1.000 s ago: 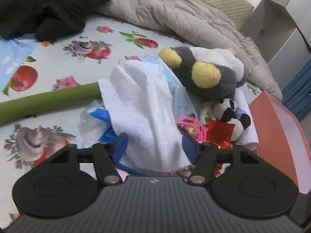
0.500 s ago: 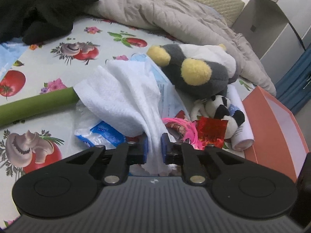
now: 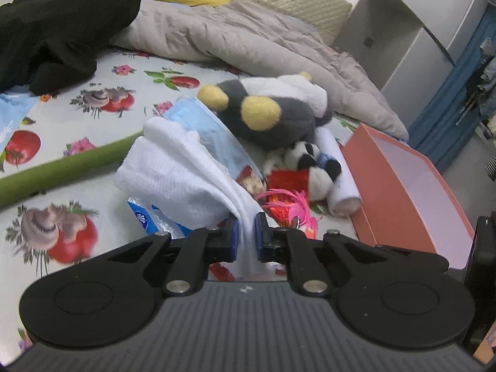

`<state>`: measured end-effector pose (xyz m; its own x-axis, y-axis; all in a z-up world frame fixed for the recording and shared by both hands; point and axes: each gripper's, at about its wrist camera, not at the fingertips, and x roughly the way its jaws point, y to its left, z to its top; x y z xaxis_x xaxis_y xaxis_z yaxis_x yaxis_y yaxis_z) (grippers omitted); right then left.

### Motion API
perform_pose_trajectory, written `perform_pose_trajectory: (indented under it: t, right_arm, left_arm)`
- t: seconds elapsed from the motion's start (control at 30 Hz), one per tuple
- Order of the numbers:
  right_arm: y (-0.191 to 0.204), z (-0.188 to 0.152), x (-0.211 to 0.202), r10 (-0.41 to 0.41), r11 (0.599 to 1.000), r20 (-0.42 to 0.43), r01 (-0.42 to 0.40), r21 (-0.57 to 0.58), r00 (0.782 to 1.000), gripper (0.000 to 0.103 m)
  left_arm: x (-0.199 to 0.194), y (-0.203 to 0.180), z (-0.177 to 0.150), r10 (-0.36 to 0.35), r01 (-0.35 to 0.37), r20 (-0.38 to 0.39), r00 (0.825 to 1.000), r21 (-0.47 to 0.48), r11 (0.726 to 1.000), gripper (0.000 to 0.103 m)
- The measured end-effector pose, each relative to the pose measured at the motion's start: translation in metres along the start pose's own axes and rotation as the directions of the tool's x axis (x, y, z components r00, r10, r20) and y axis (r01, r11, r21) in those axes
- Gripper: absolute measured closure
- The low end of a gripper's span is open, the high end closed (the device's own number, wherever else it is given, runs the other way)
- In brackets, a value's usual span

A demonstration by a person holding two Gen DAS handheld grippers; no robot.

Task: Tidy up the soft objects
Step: 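Lift the white tissue with the left tool while the right tool lifts the yellow bird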

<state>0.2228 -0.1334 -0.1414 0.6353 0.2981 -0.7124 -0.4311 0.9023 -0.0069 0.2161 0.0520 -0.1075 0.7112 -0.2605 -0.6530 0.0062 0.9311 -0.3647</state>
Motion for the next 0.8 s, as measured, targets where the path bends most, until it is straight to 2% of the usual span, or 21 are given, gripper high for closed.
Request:
perform_pose_trajectory:
  t: [0.3, 0.5, 0.57, 0.6, 0.63, 0.67, 0.8]
  right_arm:
    - [-0.005, -0.034, -0.041, -0.041, 0.998, -0.044, 0.042, 0.04, 0.998, 0.076]
    - [-0.009, -0.06, -0.053, -0.032, 0.993, -0.111, 0.043, 0.106, 0.993, 0.075]
    - [-0.011, -0.068, -0.055, -0.019, 0.991, -0.125, 0.036, 0.127, 0.992, 0.075]
    - [-0.012, -0.072, -0.055, -0.015, 0.989, -0.127, 0.033, 0.143, 0.992, 0.075]
    - [-0.014, -0.075, -0.056, -0.013, 0.987, -0.127, 0.033, 0.157, 0.992, 0.074]
    - [-0.015, -0.078, -0.056, -0.011, 0.985, -0.125, 0.033, 0.168, 0.992, 0.071]
    - [-0.019, -0.087, -0.058, -0.026, 0.979, -0.119, 0.049, 0.199, 0.993, 0.048]
  left_arm:
    - [-0.031, 0.012, -0.051, -0.027, 0.021, -0.074, 0.997, -0.073, 0.997, 0.09]
    - [-0.05, 0.029, -0.078, 0.007, -0.023, -0.109, 0.994, -0.147, 0.989, 0.087]
    - [-0.057, 0.03, -0.082, 0.021, -0.036, -0.099, 0.995, -0.151, 0.988, 0.077]
    - [-0.06, 0.03, -0.083, 0.037, -0.052, -0.094, 0.995, -0.156, 0.986, 0.062]
    - [-0.063, 0.031, -0.084, 0.053, -0.066, -0.085, 0.995, -0.162, 0.985, 0.054]
    - [-0.066, 0.031, -0.084, 0.06, -0.071, -0.072, 0.996, -0.164, 0.984, 0.053]
    - [-0.069, 0.029, -0.081, 0.098, -0.103, -0.042, 0.994, -0.16, 0.982, 0.047]
